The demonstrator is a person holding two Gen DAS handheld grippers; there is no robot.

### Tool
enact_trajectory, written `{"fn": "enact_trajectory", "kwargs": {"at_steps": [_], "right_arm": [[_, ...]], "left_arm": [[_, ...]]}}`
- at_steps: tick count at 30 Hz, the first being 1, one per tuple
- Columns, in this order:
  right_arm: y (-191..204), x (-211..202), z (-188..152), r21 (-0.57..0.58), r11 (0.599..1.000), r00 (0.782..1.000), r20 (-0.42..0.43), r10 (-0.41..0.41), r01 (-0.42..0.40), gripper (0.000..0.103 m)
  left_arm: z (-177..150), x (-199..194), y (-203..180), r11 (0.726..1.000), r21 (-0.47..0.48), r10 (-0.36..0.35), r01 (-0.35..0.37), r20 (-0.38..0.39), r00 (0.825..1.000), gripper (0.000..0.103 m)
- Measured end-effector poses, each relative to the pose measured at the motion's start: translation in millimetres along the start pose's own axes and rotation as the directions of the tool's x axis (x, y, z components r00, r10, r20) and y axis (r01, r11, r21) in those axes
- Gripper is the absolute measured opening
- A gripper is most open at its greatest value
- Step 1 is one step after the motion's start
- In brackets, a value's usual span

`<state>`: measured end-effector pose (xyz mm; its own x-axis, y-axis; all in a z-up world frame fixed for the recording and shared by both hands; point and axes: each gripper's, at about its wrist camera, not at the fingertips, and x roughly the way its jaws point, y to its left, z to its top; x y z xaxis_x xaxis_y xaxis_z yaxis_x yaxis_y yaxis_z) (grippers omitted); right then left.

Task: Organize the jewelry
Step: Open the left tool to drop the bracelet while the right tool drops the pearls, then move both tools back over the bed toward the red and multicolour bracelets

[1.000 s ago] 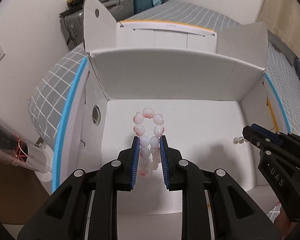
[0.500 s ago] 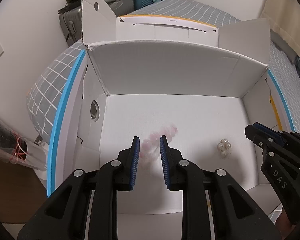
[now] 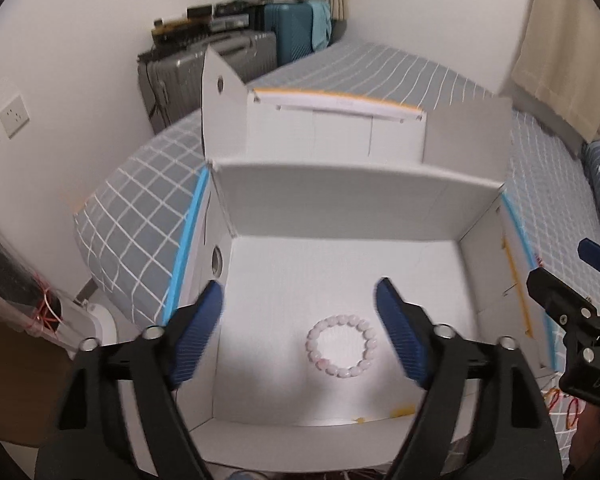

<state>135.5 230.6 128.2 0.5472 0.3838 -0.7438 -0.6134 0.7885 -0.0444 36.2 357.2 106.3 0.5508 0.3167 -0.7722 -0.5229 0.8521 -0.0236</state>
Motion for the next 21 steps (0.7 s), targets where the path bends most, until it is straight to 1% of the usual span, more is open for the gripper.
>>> {"fn": "enact_trajectory", "kwargs": {"at_steps": [2,4,5,8,12,14,21], "right_arm": [[-8.7,-8.6,0.3,0.011,1.000,1.000,0.017,-0.010,0.010,0.095],[-19.9,-17.5,-0.2,0.022,1.000,0.999,0.035,-0.021,0.020,0.095],[-25.2,-21.6,-0.9,0.022,1.000,0.999,0.043,-0.022,0.021,0.095],[-47.0,-33.5,-3.4,0.027,0.998,0.997,0.062,-0.053,0.051,0.095],[-89.6,-48.8,-12.6,0.091,0.991,0.991,0.081,-0.106,0.099,0.095],[-111.2,-53.8,-18.4,0.121,0.985,0.988,0.084,-0.133,0.122,0.095],[-197.1,-62.0,-50.6,0.242,0.949,0.975,0.043,-0.217,0.201,0.095]], "left_arm": [[3.6,-11.7,-7.6,1.000,0.007,-0.003,0.002,0.039,0.999,0.090],[6.8,-20.0,-16.3,1.000,0.019,-0.013,0.011,0.065,0.998,0.094],[9.1,-25.2,-23.7,0.999,0.027,-0.027,0.025,0.084,0.996,0.095],[13.7,-33.0,-45.2,0.997,0.053,-0.063,0.058,0.102,0.993,0.097],[18.6,-35.5,-83.1,0.992,0.088,-0.104,0.095,0.106,0.989,0.097],[21.8,-32.3,-107.1,0.985,0.121,-0.135,0.122,0.100,0.986,0.097],[25.0,-10.5,-201.8,0.954,0.214,-0.226,0.209,0.060,0.972,0.097]]}}
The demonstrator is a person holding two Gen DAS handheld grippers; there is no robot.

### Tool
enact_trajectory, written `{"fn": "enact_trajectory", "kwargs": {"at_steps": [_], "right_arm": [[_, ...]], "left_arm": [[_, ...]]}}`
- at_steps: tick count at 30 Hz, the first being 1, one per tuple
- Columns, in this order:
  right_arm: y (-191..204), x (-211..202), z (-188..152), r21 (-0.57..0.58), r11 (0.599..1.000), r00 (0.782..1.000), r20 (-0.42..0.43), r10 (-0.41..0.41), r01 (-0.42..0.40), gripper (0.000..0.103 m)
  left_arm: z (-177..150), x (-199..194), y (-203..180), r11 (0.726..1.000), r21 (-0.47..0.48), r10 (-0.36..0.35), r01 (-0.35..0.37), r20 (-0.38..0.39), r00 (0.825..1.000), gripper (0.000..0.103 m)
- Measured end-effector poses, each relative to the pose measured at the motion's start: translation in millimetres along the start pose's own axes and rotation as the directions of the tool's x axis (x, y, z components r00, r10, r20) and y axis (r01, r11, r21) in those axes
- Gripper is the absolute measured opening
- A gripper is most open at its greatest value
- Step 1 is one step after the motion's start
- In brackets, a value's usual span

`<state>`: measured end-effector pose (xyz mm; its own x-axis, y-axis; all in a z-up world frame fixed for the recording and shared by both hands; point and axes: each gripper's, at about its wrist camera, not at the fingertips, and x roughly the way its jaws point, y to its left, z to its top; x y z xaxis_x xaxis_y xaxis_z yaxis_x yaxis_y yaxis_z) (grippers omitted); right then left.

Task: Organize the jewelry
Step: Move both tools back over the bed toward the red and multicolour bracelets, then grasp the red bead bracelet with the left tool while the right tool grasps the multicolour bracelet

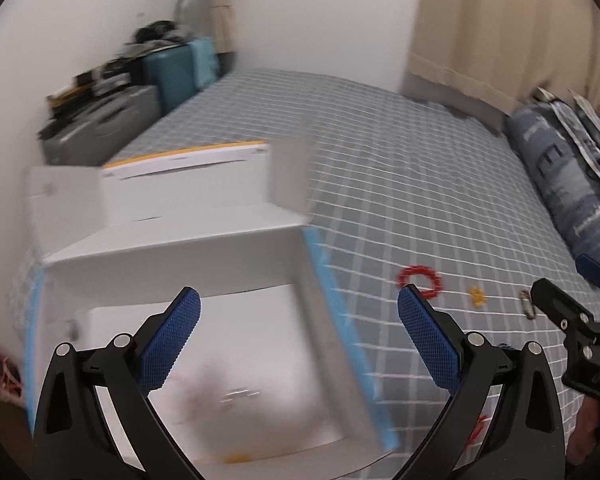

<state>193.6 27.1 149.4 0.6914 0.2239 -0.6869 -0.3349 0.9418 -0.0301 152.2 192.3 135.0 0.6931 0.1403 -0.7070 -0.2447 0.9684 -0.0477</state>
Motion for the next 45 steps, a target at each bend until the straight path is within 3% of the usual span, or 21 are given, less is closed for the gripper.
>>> {"fn": "enact_trajectory", "kwargs": {"at_steps": [6,14,23,27,36,41,45], "right_arm": [[-58.9,13.0,-19.4,0.067,0.995,0.997,-0.034,-0.065,0.068,0.095],[-114.3,36.8,-55.4,0.137,0.983,0.988,-0.106,-0.108,0.122,0.095],[-146.6,70.7,-103.0,0.176,0.976,0.976,-0.198,-0.090,0.126,0.095],[-148.4,87.6,-116.8,0.184,0.975,0.968,-0.239,-0.075,0.121,0.089],[-153.3,116.7,-138.3,0.212,0.970,0.951,-0.305,-0.048,0.117,0.083],[-155.8,127.5,-147.3,0.237,0.966,0.941,-0.339,-0.019,0.105,0.069],[-155.1,133.8,-152.9,0.250,0.965,0.931,-0.364,0.013,0.084,0.051]], "left_arm": [[6.4,48.6,-76.6,0.996,0.065,-0.050,0.053,-0.045,0.998,0.097],[4.3,120.4,-152.6,0.991,0.130,0.000,0.015,-0.113,0.994,0.097],[-9.5,195.4,-157.5,0.997,0.072,0.053,-0.040,-0.196,0.979,0.097],[-14.2,213.8,-142.4,0.998,0.007,0.057,-0.057,-0.224,0.973,0.096],[-23.3,242.6,-144.7,0.997,0.026,0.081,-0.077,-0.264,0.961,0.091],[-25.5,250.6,-147.6,0.998,0.025,0.069,-0.065,-0.280,0.957,0.083],[-27.3,255.3,-150.0,0.996,0.037,0.089,-0.081,-0.295,0.951,0.072]]}}
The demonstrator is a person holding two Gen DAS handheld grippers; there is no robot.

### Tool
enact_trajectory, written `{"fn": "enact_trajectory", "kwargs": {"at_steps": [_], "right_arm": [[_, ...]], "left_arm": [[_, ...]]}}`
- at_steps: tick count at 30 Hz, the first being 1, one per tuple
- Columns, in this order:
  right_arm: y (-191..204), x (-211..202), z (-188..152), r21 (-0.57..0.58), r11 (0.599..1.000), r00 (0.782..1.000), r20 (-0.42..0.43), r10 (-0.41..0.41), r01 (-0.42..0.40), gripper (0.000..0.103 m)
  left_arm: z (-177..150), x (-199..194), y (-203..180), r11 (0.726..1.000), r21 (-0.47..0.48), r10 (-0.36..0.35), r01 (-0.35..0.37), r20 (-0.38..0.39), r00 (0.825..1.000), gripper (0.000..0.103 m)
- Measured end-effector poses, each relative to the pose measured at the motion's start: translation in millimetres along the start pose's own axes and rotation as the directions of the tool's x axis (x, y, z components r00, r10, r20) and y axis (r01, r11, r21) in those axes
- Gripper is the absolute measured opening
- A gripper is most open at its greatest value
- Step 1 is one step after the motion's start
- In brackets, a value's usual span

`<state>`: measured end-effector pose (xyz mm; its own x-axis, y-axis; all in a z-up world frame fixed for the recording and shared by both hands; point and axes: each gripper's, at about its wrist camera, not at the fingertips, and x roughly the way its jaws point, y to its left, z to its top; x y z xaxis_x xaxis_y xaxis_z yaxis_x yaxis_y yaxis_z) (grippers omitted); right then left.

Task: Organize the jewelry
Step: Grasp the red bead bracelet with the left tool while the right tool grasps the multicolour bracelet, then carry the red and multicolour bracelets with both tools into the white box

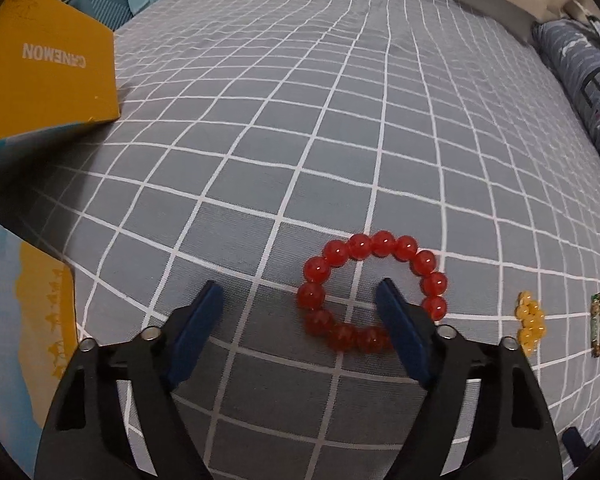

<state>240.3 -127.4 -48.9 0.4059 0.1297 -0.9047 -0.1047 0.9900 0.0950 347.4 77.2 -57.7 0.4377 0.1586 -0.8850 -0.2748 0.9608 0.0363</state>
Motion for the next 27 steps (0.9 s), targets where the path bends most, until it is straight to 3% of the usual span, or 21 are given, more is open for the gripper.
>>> {"fn": "enact_trajectory", "kwargs": {"at_steps": [5,7,11,27], "right_arm": [[-0.5,3.7,-0.9,0.001,1.000,1.000,-0.020,0.000,0.000,0.034],[-2.5,3.3,-0.8,0.012,1.000,1.000,-0.025,0.002,-0.001,0.023],[-5.4,1.8,-0.8,0.028,1.000,0.999,-0.035,0.014,-0.013,0.012],[-2.6,-27.5,2.3,0.017,0.999,0.999,0.019,0.027,-0.027,0.009]], "left_arm": [[2.2,1.1,-1.5,1.000,0.015,0.003,-0.003,-0.017,1.000,0.048],[2.5,1.2,-1.5,1.000,0.021,0.012,-0.011,-0.023,1.000,0.043],[1.9,-1.5,-3.0,0.999,0.034,0.005,-0.003,-0.038,0.999,0.014],[-1.8,-24.8,2.5,0.998,0.031,-0.061,0.062,-0.039,0.997,0.013]]}}
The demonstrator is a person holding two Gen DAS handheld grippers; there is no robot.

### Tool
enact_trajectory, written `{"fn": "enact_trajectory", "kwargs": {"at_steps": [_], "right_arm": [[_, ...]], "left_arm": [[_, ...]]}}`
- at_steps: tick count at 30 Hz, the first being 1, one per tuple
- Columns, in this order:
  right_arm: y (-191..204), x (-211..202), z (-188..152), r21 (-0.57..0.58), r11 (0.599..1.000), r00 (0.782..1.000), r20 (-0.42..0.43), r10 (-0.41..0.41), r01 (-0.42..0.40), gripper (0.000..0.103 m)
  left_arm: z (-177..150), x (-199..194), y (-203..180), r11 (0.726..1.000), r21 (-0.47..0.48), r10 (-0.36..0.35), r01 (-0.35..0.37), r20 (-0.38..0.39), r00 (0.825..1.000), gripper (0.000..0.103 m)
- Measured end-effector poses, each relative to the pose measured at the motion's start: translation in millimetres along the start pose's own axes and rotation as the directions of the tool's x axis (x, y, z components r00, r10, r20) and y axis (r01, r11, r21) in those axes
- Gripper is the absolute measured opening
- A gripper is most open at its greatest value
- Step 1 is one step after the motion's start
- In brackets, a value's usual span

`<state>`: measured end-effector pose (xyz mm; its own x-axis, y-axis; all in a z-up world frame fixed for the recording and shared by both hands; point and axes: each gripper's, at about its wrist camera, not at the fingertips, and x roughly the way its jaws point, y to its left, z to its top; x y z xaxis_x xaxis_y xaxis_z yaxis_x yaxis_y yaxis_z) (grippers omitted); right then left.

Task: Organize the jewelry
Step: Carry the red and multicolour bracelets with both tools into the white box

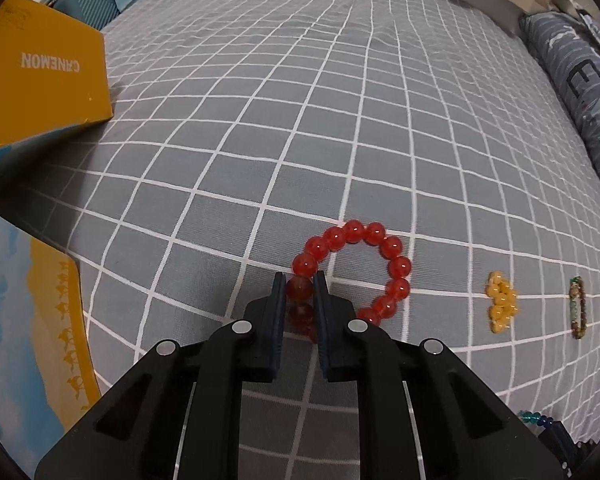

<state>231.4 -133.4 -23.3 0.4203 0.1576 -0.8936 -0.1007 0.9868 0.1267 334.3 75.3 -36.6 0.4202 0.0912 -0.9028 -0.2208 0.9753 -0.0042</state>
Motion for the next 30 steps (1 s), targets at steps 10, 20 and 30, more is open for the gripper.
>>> {"fn": "enact_trajectory", "kwargs": {"at_steps": [10,20,30], "right_arm": [[9.0,-24.4,3.8,-0.023,1.000,0.999,0.049,0.013,-0.012,0.009],[20.6,-45.0,2.1,-0.042,0.999,0.995,0.092,0.024,-0.020,0.009],[26.5,-77.2,-5.5,-0.049,0.999,0.988,0.152,0.030,-0.023,0.009]], "left_arm": [[-3.8,-30.8,-6.5,0.998,0.026,-0.050,0.049,0.022,0.999,0.013],[-12.3,-63.2,-9.3,0.992,0.066,-0.113,0.110,0.051,0.992,0.013],[-28.6,-105.5,-3.9,0.987,0.095,-0.136,0.128,0.085,0.987,0.013]]}}
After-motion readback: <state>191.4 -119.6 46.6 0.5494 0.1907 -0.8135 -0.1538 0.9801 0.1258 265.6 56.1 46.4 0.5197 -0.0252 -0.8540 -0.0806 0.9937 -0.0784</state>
